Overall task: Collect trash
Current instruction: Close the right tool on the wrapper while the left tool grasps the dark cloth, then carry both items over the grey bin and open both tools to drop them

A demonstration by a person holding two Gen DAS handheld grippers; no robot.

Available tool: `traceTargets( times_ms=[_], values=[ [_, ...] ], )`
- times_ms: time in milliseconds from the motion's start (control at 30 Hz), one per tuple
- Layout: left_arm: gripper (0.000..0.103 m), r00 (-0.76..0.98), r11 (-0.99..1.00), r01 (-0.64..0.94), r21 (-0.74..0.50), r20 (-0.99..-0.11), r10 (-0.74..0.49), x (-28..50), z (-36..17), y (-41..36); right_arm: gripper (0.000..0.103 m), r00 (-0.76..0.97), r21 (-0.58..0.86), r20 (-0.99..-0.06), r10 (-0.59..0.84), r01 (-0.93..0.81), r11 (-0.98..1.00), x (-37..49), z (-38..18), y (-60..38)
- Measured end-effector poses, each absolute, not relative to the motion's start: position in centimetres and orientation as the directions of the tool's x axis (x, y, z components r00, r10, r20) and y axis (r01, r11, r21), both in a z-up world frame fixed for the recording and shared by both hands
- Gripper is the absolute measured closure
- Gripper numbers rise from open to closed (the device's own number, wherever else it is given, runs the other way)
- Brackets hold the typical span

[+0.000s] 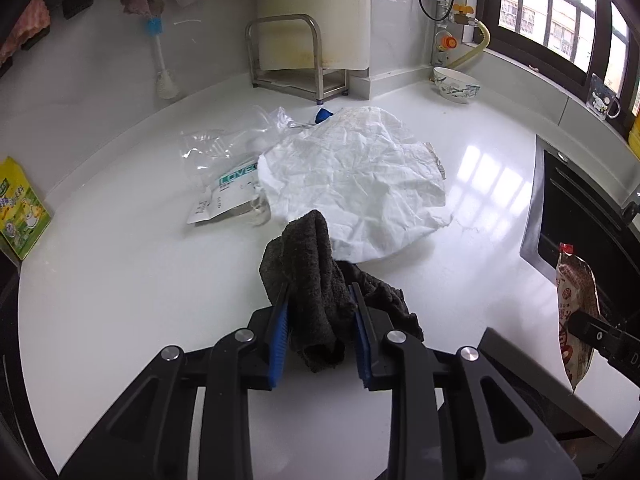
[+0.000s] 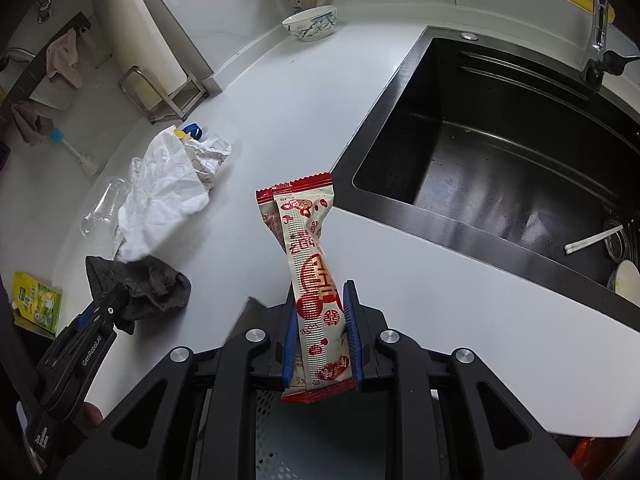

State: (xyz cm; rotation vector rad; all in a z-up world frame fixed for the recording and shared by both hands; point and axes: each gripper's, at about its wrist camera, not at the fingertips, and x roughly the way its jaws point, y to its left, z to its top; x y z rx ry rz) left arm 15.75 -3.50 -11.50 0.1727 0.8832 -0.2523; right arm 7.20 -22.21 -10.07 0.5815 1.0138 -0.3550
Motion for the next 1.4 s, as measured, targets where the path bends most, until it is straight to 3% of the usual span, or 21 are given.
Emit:
traceTargets(
  times_ms=[367,667,1400],
  values=[
    [0.076,0.624,0.977,0.208,0.057,-0.776,-0.087,10.5,-9.0,-1.1,0.083,0.491,0.255,-0.87,0.036,0.388,0.886,4.6,-8.0,-20.2],
    [0.076,0.609,0.967,0.249,0.047,-0.784,-0.118,4.0,-8.0,-3.3,0.083,0.448,0.204,-0.891,0.07,0.256,0.945,-0.2,-8.3,-19.0],
    [0.076,0.461,0.957,0.289,-0.013,-0.874,-0.151,-3.6,-14.0,-6.7,0.082,0.352,0.193,-0.927,0.128,0.155,0.969,-6.2,-13.8,-18.6]
  ],
)
